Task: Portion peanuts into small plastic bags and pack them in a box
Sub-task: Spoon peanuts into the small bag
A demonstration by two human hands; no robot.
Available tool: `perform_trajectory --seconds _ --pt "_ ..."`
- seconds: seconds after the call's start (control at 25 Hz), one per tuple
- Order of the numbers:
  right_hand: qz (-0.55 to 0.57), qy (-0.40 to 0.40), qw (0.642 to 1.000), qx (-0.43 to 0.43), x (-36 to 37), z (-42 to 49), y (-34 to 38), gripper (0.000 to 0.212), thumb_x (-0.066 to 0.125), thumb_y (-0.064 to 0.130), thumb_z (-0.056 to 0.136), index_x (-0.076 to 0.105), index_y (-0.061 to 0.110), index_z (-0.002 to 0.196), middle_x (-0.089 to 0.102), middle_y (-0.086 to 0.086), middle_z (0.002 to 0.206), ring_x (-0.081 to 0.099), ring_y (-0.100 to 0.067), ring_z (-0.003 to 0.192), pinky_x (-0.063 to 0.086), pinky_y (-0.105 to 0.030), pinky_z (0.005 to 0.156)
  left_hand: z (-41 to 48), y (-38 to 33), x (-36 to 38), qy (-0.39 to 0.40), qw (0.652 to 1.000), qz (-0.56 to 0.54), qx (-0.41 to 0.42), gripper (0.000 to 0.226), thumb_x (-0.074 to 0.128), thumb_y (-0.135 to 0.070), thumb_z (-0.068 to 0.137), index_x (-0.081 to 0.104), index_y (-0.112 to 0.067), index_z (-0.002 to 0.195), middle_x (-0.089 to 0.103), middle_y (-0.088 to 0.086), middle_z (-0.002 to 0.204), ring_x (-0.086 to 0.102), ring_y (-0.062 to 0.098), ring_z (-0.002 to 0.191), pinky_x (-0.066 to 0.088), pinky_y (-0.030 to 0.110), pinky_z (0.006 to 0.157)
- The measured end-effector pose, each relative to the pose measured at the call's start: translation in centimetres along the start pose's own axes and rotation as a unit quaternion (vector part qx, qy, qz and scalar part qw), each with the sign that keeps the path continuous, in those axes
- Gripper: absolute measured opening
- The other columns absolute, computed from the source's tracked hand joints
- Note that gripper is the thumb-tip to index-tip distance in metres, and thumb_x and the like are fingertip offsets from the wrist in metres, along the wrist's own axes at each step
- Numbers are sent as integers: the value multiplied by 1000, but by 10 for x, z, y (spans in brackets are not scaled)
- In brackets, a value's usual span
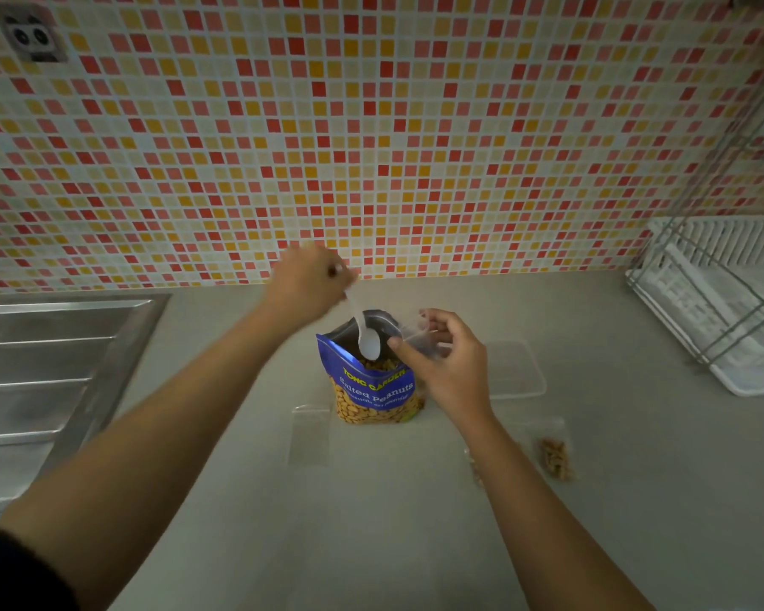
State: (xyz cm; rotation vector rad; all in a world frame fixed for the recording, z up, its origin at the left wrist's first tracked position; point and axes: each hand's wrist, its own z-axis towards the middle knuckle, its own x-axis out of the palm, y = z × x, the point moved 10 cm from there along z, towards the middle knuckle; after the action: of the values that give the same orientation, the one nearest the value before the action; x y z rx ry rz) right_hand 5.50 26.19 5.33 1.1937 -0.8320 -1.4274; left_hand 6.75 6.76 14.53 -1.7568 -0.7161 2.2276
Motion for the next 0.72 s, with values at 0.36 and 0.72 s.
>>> perform_trajectory --seconds 0.36,0.72 --pt "67 38 996 52 7 1 -23 41 81 33 68 60 30 103 65 6 106 61 -9 99 54 -26 81 -1 22 99 87 992 65 -65 28 49 -25 93 65 -2 91 64 12 80 62 26 76 44 29 61" --pt "69 68 993 63 7 4 -22 46 80 34 69 60 22 109 66 7 106 61 -8 99 51 -18 78 -8 23 104 124 982 118 -75 28 46 -30 93 64 -8 90 60 4 72 59 21 68 47 29 58"
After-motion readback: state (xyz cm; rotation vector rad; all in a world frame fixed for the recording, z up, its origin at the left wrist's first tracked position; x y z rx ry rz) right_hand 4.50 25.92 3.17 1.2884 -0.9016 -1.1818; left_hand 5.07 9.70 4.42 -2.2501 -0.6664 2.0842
